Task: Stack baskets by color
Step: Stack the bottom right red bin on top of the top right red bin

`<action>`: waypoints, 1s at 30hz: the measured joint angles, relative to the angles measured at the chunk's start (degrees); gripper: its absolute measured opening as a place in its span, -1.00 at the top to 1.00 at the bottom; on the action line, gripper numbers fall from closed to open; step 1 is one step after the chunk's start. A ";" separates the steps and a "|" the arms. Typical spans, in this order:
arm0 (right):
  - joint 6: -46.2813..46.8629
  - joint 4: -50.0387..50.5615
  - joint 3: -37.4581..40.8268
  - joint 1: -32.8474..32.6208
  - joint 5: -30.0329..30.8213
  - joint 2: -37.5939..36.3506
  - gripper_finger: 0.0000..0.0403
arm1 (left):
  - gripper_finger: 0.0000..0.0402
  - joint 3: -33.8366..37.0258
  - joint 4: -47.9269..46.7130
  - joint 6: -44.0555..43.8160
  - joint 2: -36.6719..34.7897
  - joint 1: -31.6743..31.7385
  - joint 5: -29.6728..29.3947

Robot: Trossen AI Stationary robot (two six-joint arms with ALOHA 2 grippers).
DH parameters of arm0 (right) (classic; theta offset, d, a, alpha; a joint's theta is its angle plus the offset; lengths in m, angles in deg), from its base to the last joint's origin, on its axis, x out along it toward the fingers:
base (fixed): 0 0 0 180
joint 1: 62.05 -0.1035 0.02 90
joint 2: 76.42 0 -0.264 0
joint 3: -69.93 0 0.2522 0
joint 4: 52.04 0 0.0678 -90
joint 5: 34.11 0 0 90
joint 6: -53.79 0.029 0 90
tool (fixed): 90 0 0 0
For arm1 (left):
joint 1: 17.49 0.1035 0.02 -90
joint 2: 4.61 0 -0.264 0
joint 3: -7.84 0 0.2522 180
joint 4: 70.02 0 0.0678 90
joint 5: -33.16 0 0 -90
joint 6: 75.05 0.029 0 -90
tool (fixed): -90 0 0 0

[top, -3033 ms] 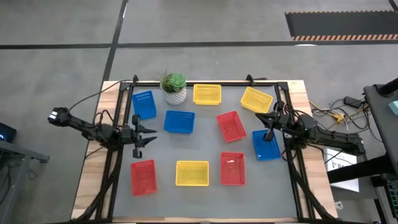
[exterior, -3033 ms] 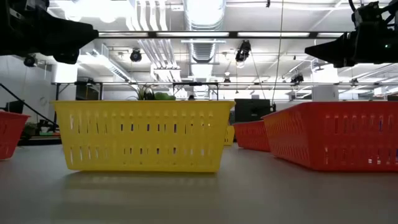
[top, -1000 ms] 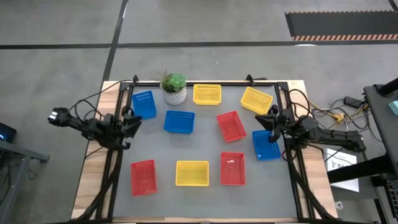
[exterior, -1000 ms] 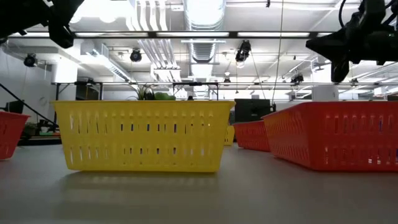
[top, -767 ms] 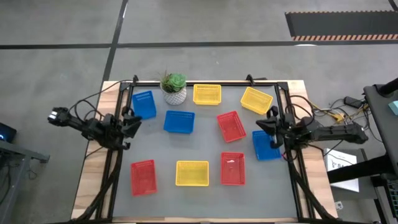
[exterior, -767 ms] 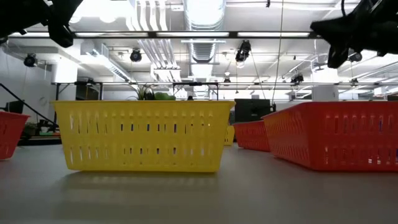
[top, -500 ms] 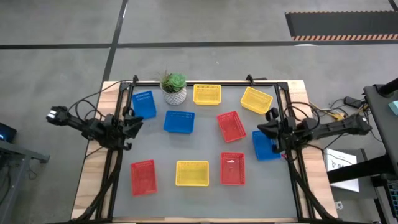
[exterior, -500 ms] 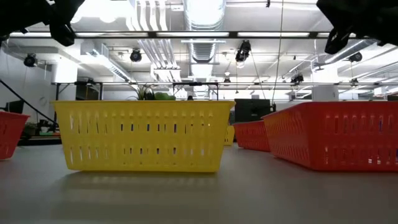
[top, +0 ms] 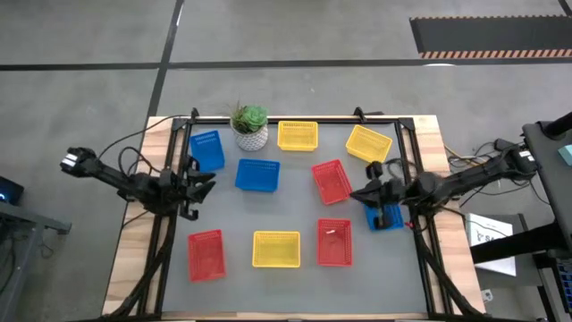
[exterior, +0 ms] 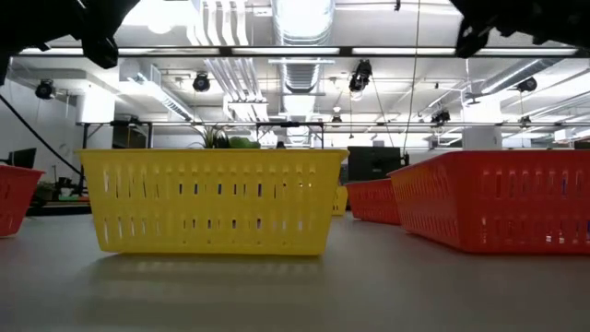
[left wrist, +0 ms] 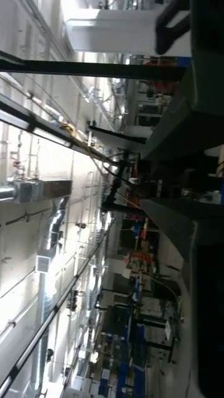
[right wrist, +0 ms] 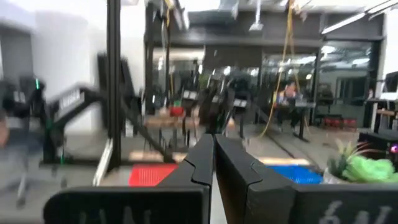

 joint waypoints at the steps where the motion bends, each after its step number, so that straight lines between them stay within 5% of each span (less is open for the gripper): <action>1: -0.76 -0.06 -1.19 -0.48 0.03 1.94 0.96 | 0.53 0.00 0.00 -0.49 0.71 0.00 0.00; 8: -4.41 0.48 -10.28 -3.18 0.08 14.27 0.96 | 0.53 0.02 0.00 -3.01 3.92 -0.03 0.00; 15: -4.27 13.54 -22.29 -5.19 1.11 23.21 0.96 | 0.53 0.02 0.02 -4.48 5.66 -0.04 -0.02; 30: 9.19 66.54 -50.96 -11.53 4.60 33.83 0.96 | 0.53 0.04 0.26 -4.44 6.78 0.00 -0.07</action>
